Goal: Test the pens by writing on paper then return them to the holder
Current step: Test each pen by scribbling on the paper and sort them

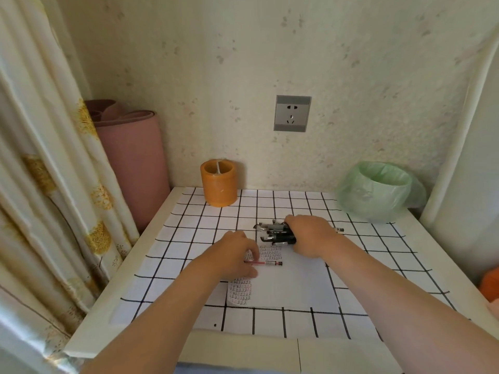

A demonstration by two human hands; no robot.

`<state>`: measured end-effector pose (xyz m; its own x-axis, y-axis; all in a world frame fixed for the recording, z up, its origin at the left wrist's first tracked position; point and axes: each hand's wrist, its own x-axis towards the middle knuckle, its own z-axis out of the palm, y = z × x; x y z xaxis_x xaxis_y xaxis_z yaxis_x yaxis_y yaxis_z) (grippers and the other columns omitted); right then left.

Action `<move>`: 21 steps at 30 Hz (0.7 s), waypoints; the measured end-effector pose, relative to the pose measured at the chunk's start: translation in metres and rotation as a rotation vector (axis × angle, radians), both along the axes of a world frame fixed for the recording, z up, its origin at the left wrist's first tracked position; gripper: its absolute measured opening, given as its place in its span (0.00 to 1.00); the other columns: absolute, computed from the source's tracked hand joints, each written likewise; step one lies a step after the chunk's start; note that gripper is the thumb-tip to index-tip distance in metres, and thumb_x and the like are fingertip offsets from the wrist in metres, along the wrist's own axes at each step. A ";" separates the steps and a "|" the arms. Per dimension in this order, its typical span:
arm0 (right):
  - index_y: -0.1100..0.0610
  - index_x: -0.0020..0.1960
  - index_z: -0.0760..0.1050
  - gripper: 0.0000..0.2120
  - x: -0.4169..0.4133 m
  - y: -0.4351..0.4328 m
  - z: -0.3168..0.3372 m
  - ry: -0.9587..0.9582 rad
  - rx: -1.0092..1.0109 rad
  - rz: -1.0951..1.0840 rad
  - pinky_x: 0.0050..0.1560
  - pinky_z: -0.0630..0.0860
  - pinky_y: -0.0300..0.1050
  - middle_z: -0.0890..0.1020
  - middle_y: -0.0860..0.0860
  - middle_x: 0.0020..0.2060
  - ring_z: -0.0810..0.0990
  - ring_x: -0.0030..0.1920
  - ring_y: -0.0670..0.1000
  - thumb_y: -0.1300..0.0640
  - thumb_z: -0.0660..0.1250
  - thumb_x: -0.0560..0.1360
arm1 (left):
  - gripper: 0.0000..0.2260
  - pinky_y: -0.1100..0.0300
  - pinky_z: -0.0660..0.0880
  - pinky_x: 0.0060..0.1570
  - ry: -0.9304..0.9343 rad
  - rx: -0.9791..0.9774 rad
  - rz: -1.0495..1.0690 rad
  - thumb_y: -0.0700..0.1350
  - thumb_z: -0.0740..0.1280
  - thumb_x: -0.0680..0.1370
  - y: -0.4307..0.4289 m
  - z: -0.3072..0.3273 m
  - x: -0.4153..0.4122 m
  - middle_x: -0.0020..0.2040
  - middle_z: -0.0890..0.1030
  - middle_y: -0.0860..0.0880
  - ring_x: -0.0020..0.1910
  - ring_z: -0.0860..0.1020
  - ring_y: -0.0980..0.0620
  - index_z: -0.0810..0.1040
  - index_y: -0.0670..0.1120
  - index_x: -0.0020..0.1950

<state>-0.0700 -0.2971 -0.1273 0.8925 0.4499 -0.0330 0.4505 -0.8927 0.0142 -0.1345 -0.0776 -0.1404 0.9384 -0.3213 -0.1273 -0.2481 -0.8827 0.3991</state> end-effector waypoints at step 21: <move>0.47 0.60 0.74 0.17 -0.037 0.120 0.008 -0.069 0.091 0.564 0.50 0.73 0.49 0.78 0.47 0.48 0.76 0.50 0.51 0.59 0.70 0.73 | 0.07 0.59 0.75 0.45 -0.111 -0.065 0.617 0.50 0.69 0.77 0.129 -0.002 -0.032 0.43 0.82 0.54 0.46 0.79 0.54 0.83 0.50 0.43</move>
